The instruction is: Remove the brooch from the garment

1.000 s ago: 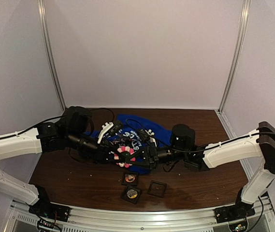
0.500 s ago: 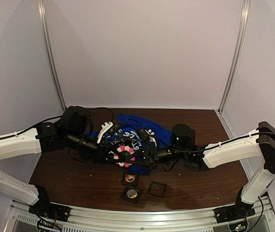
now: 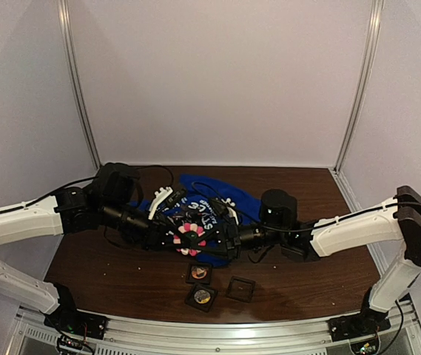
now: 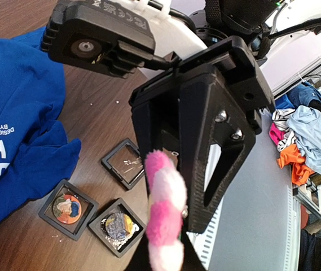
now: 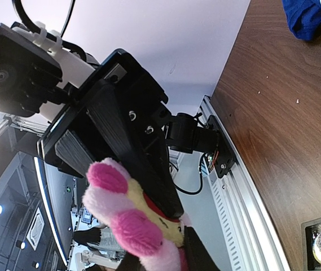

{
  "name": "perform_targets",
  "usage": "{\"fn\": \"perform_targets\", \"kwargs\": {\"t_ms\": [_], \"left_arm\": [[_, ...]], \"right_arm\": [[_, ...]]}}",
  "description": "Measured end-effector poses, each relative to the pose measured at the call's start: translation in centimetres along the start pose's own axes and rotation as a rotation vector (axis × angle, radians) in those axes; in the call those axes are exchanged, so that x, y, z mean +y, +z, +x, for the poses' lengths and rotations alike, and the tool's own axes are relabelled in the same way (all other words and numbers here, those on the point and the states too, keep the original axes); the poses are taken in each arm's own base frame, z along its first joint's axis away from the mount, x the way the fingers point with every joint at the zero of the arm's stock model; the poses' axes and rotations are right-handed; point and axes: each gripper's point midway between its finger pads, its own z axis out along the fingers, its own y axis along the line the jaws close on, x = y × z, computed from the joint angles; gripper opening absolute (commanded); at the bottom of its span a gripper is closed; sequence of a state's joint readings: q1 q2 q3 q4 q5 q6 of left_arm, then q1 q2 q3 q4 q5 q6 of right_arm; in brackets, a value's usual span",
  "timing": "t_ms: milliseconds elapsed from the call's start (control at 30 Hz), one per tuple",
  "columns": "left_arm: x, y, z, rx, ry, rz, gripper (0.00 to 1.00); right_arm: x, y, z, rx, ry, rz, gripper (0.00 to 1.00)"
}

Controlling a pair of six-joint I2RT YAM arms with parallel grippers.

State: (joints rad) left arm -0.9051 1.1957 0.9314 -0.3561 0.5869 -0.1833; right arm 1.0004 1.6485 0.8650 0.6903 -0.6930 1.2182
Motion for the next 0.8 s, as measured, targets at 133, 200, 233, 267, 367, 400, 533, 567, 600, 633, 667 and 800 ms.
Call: {"fn": "perform_targets", "kwargs": {"t_ms": [133, 200, 233, 267, 367, 400, 533, 567, 600, 633, 667, 800], "left_arm": [[0.1, 0.0, 0.22, 0.008, -0.006, -0.005, 0.0], [0.12, 0.0, 0.25, 0.009, -0.007, -0.006, 0.0], [0.17, 0.0, 0.26, 0.009, -0.007, -0.009, 0.0], [0.19, 0.0, 0.26, 0.009, -0.007, -0.01, 0.0], [0.25, 0.0, 0.31, 0.011, -0.009, -0.013, 0.0], [0.31, 0.0, 0.32, 0.011, -0.009, -0.017, 0.0], [0.47, -0.01, 0.33, 0.011, -0.01, -0.026, 0.0], [0.49, -0.01, 0.33, 0.011, -0.01, -0.027, 0.0], [0.51, -0.01, 0.32, 0.011, -0.01, -0.028, 0.0], [0.52, -0.01, 0.32, 0.011, -0.01, -0.029, 0.0], [0.52, -0.01, 0.32, 0.011, -0.01, -0.029, 0.0], [0.52, -0.01, 0.32, 0.011, -0.01, -0.029, 0.0]], "right_arm": [[-0.21, 0.13, 0.1, -0.002, 0.009, 0.012, 0.21], [-0.24, 0.17, 0.1, 0.0, 0.013, 0.016, 0.22], [-0.25, 0.18, 0.08, 0.0, 0.014, 0.018, 0.22], [-0.29, 0.2, 0.07, 0.001, 0.017, 0.021, 0.22], [-0.43, 0.22, 0.06, 0.001, 0.022, 0.028, 0.23], [-0.44, 0.24, 0.05, -0.001, 0.023, 0.03, 0.23], [-0.58, 0.26, -0.07, -0.011, 0.025, 0.037, 0.24], [-0.6, 0.27, -0.08, -0.012, 0.025, 0.038, 0.24], [-0.62, 0.27, -0.08, -0.012, 0.026, 0.039, 0.25], [-0.64, 0.27, -0.08, -0.012, 0.026, 0.04, 0.25], [-0.65, 0.27, -0.08, -0.012, 0.027, 0.04, 0.25], [-0.71, 0.27, -0.07, -0.012, 0.029, 0.042, 0.26]]}}
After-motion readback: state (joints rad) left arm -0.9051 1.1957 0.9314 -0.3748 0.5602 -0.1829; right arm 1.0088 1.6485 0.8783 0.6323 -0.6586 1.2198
